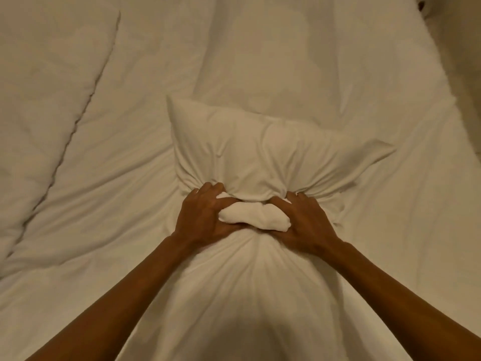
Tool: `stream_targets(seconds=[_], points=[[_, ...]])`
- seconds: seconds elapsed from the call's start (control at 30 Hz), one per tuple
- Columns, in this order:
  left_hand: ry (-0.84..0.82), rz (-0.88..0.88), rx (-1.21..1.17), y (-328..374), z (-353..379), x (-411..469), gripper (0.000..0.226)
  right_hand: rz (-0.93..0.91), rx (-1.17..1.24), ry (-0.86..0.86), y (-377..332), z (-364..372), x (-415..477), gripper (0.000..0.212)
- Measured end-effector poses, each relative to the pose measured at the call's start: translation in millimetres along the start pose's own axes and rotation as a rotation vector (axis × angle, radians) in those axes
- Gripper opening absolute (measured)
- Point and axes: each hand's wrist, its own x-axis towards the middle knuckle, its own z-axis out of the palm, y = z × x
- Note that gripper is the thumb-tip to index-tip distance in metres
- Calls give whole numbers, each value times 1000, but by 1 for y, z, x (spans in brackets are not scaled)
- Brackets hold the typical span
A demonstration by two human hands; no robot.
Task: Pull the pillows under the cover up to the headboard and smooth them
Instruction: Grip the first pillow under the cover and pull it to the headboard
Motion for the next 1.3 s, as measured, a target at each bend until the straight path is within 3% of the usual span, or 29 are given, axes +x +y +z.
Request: stream_targets(seconds=[0.17, 0.57, 0.7, 0.77, 1.03, 1.3], points=[[134, -148, 37, 57, -79, -26, 43, -76, 39, -61, -53, -90, -18, 65], [552, -398, 261, 158, -389, -48, 30, -485, -40, 302, -225, -358, 8, 64], [750, -478, 350, 177, -488, -64, 37, -640, -13, 398, -299, -432, 24, 54], [828, -510, 391, 183, -529, -78, 39, -709, 21, 455, -337, -461, 27, 60], [991, -536, 546, 177, -637, -153, 34, -908, 37, 614, -471, -500, 22, 65], [1063, -612, 650, 113, -677, -261, 39, -1038, 21, 647, -605, -461, 4, 57]])
